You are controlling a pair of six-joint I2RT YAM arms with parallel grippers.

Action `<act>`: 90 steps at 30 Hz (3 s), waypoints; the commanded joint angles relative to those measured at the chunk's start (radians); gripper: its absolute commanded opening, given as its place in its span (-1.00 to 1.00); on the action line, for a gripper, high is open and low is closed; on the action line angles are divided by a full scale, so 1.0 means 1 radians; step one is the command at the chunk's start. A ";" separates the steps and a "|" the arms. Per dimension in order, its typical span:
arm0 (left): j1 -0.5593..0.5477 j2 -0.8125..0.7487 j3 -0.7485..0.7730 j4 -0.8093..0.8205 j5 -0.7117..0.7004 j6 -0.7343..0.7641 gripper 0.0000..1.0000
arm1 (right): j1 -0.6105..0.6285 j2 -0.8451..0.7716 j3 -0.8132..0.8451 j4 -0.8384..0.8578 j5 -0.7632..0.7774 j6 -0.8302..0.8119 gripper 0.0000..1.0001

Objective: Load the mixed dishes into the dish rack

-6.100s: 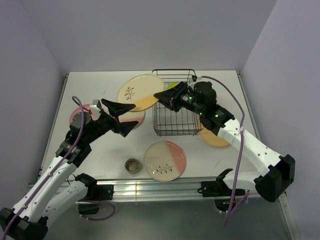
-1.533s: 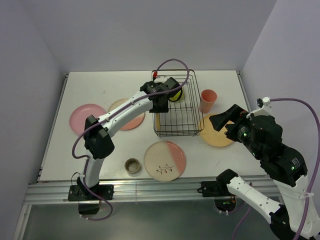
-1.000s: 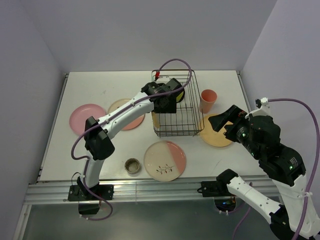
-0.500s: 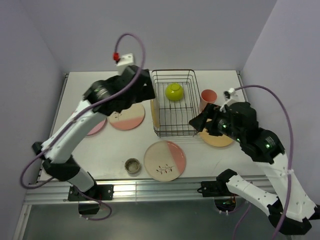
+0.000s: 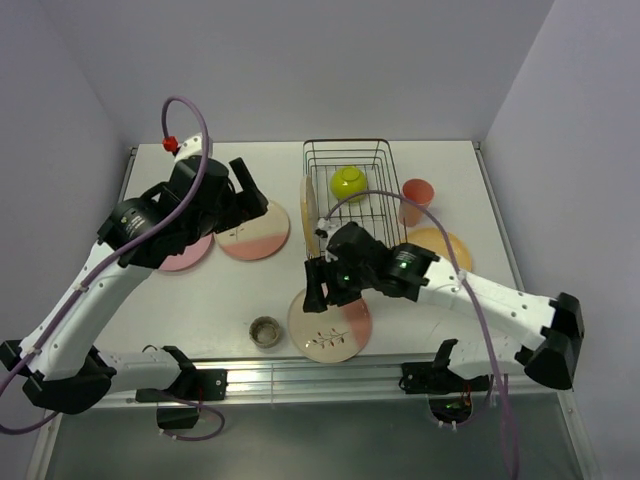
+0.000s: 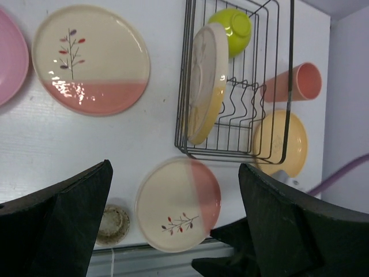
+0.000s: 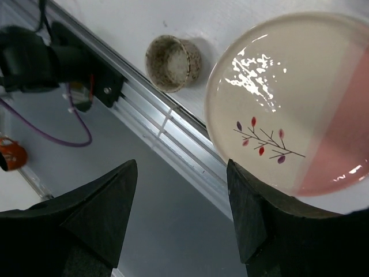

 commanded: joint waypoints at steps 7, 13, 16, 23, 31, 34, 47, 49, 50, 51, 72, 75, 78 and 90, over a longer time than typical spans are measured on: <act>0.009 -0.083 -0.081 0.042 0.069 -0.080 0.95 | 0.150 0.252 0.000 0.216 -0.030 -0.077 0.34; 0.012 -0.112 -0.105 0.042 0.090 -0.113 0.94 | 0.170 0.404 0.064 0.231 0.022 -0.091 0.26; 0.012 -0.129 -0.118 0.036 0.093 -0.127 0.93 | 0.176 0.467 0.083 0.245 0.010 -0.104 0.18; 0.012 -0.156 -0.119 0.007 0.080 -0.143 0.93 | 0.188 0.559 0.126 0.263 0.037 -0.112 0.02; 0.012 -0.155 -0.098 -0.010 0.077 -0.138 0.93 | 0.191 0.654 0.202 0.263 0.052 -0.120 -0.10; 0.012 -0.156 -0.099 -0.014 0.077 -0.136 0.93 | 0.191 0.705 0.244 0.233 0.080 -0.124 -0.19; 0.015 -0.185 -0.057 -0.038 0.055 -0.107 0.96 | 0.182 0.754 0.512 0.087 0.243 -0.207 -1.00; 0.015 -0.208 -0.046 -0.006 0.058 -0.081 0.95 | 0.173 0.719 0.541 0.070 0.241 -0.207 -1.00; 0.017 -0.222 -0.050 0.021 0.066 -0.068 0.95 | 0.153 0.682 0.573 0.066 0.232 -0.198 -1.00; 0.017 -0.239 -0.059 0.054 0.075 -0.037 0.95 | 0.141 0.665 0.592 0.047 0.202 -0.194 -1.00; 0.015 -0.264 -0.297 0.729 0.734 0.253 0.99 | -0.468 0.042 0.164 0.676 -0.877 0.518 -1.00; 0.014 -0.242 -0.316 0.837 0.817 0.317 0.98 | -0.482 -0.015 0.057 0.897 -0.918 0.725 -1.00; 0.014 -0.248 -0.351 0.955 0.902 0.367 0.98 | -0.490 -0.050 -0.017 1.083 -0.938 0.903 -1.00; 0.014 -0.204 -0.417 1.136 1.126 0.302 0.99 | -0.514 -0.062 -0.123 1.487 -0.919 1.276 -1.00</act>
